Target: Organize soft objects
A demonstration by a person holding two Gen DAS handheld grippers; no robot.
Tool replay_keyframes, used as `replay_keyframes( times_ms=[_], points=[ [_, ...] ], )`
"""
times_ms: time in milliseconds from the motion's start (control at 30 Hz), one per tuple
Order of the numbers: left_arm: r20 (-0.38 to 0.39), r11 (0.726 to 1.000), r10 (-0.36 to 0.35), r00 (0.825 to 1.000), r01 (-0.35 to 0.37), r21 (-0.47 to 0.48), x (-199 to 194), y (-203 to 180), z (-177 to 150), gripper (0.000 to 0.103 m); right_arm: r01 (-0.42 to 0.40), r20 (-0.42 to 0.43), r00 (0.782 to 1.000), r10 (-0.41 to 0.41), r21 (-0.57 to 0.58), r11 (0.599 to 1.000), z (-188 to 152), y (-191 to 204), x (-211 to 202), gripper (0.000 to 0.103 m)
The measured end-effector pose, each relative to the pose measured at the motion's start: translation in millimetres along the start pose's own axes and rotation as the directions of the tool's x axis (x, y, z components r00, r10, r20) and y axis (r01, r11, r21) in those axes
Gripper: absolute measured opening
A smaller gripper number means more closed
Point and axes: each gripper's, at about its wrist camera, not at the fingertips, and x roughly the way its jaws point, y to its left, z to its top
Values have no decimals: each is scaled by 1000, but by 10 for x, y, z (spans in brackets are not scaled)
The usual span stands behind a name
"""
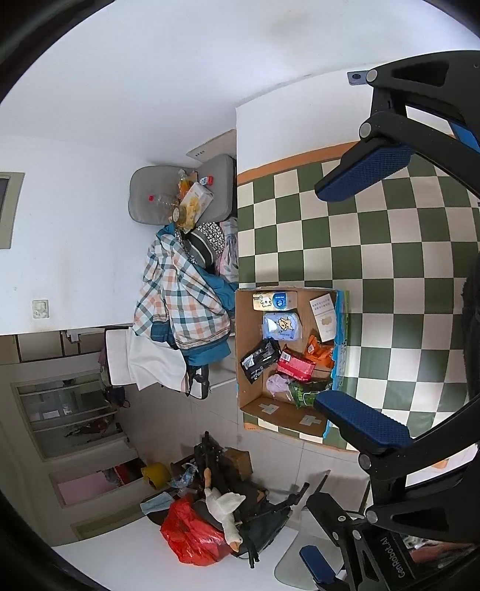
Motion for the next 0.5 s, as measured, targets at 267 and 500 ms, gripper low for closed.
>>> replay_keyframes(
  times_ms=[267, 500],
  points=[
    [6, 1000, 2, 1000, -2, 2, -3, 0, 0, 103, 8, 7, 1000, -8, 2, 1000, 4, 9, -50, 103],
    [4, 1000, 4, 1000, -4, 1, 0, 3, -6, 103, 11, 8, 1000, -11, 0, 1000, 11, 10, -47, 103]
  ],
)
